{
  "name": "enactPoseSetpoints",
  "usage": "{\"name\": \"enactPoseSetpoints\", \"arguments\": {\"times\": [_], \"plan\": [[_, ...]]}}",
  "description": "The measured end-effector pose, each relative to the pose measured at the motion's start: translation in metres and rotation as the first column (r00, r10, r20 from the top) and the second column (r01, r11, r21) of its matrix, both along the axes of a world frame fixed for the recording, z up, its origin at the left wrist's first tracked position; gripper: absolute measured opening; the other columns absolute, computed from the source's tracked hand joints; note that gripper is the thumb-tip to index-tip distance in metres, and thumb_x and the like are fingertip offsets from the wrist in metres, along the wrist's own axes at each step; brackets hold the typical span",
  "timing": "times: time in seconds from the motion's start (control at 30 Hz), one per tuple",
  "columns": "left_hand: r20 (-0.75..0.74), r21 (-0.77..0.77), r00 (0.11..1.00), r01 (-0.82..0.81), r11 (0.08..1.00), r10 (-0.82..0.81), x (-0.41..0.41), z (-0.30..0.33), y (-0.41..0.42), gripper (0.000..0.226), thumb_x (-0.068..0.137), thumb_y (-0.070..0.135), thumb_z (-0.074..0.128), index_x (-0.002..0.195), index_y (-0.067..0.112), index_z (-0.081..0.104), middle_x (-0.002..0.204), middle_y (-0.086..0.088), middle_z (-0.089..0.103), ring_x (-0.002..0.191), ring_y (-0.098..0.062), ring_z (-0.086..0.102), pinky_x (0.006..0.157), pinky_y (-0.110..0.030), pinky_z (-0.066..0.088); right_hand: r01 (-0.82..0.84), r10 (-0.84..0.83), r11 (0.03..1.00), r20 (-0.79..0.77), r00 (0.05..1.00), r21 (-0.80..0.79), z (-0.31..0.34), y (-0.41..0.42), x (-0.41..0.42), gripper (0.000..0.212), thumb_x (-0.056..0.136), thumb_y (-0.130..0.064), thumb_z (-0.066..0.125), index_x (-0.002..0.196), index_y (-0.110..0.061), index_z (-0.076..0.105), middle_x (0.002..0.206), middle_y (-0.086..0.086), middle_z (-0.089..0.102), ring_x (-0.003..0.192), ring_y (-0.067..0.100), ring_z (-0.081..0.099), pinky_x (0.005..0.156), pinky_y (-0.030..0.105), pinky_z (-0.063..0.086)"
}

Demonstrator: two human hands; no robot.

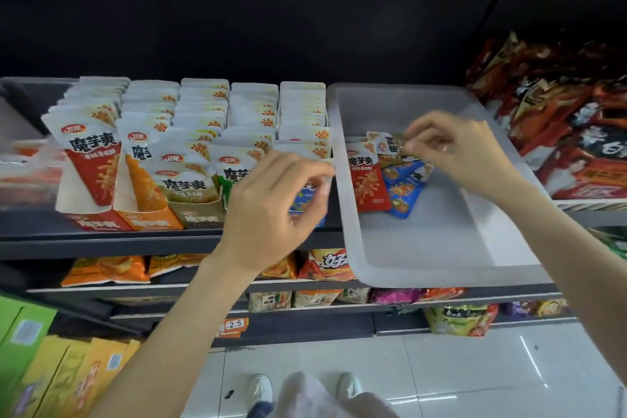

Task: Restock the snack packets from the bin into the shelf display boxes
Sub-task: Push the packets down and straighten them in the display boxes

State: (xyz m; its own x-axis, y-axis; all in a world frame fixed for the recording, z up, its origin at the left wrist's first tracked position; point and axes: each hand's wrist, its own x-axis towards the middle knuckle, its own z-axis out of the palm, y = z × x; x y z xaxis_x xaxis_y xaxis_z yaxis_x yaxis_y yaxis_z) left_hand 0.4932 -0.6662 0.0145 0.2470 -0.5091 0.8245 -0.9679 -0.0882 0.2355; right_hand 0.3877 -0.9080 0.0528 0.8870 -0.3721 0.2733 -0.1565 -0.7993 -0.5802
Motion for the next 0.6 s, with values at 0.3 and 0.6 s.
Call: {"name": "enactPoseSetpoints", "arguments": {"times": [0.3, 0.6], "plan": [[0.032, 0.441, 0.997, -0.072, 0.894, 0.065, -0.018, -0.014, -0.029, 0.034, 0.087, 0.043, 0.051, 0.106, 0.019, 0.067, 0.102, 0.006, 0.068, 0.096, -0.011, 0.06, 0.067, -0.018, 0.045, -0.439, 0.118, 0.871, -0.773, 0.624, -0.222, -0.075, -0.034, -0.005, 0.052, 0.092, -0.046, 0.053, 0.136, -0.019, 0.045, 0.143, 0.0, 0.046, 0.127, 0.024, 0.046, 0.1, 0.037, 0.04], [0.12, 0.499, 0.988, 0.024, 0.866, -0.097, -0.022, 0.008, -0.056, 0.03, 0.087, 0.038, 0.054, 0.105, 0.018, 0.067, 0.101, 0.003, 0.069, 0.094, -0.015, 0.063, 0.074, -0.029, 0.053, -0.328, 0.02, 0.88, -0.662, 0.749, -0.344, -0.065, -0.054, -0.011, 0.046, 0.086, -0.048, 0.062, 0.116, -0.013, 0.059, 0.112, 0.004, 0.059, 0.107, 0.026, 0.054, 0.085, 0.036, 0.044]]}}
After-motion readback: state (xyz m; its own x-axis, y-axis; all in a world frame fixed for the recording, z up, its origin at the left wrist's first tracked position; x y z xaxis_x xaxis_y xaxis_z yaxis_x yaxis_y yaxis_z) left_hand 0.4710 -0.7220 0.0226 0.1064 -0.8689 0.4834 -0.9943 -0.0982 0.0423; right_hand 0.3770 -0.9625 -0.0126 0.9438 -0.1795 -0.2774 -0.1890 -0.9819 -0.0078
